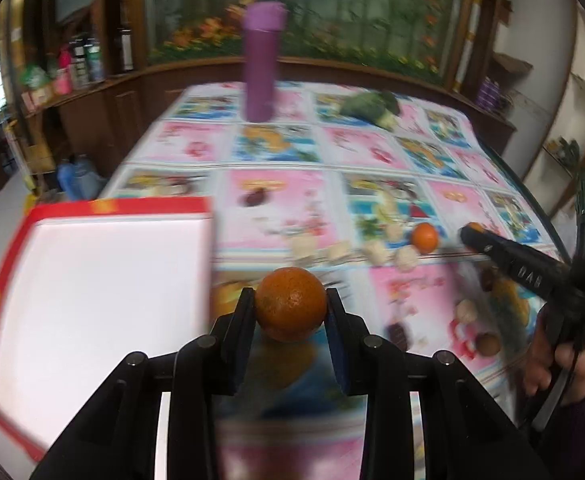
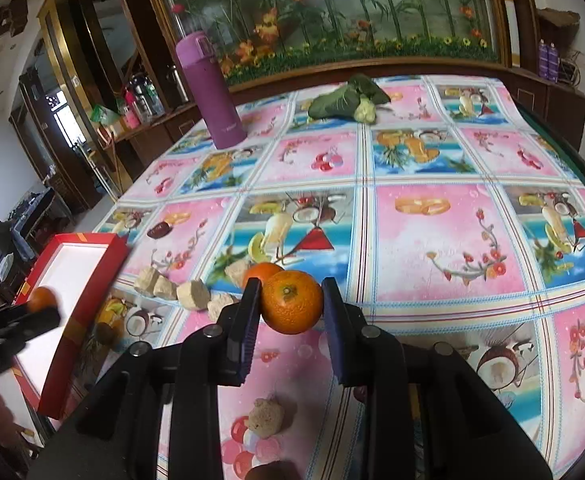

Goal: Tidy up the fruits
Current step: 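Carry both oranges into the red-rimmed white tray and open both tools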

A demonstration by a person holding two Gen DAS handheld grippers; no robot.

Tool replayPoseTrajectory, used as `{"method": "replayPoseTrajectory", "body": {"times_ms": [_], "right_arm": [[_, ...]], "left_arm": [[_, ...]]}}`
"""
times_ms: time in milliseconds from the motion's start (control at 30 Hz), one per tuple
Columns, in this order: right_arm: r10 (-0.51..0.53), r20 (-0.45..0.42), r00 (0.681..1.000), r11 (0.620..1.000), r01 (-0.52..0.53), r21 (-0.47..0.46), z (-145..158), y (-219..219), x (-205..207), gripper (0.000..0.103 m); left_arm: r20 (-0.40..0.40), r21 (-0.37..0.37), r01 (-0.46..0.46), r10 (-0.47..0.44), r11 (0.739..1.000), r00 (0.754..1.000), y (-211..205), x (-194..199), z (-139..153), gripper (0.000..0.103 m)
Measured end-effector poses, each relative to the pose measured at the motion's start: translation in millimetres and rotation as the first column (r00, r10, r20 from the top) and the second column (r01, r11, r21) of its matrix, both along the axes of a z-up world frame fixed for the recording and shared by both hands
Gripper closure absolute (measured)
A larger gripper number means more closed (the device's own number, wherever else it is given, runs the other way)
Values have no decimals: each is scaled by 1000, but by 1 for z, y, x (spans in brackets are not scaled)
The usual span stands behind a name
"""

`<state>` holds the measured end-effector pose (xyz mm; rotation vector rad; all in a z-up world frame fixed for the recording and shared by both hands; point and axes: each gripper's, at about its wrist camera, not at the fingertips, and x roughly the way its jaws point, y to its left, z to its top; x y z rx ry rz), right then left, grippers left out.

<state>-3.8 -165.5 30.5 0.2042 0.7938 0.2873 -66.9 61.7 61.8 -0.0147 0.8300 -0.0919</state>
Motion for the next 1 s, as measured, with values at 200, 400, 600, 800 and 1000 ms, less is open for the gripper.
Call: {"method": "replayPoseTrajectory", "body": {"times_ms": [200,400,600,800,1000], "right_arm": [[69,32,997,997,-70,25,10,34,-14,71],[292,41,956,952,-294,82,16,129,-47,70],[500,29,866,862,-501,85,22,226,-78,70],[548,3,836,836,-548,21,9,274,-91,70],[548,-72,833,835,-550,-10,-8,287,-84,70]], "left_arm": [[11,28,-164,164,986,986,69,-34,1,70],[-14,24,-281,281,959,959,119,-48,-12,70],[-37,46,-342,344,939,938,149,-58,-27,69],[-51,57,-377,380,925,924,168,-67,-38,69],[-46,73,-379,383,922,923,173,-70,-41,69]]}}
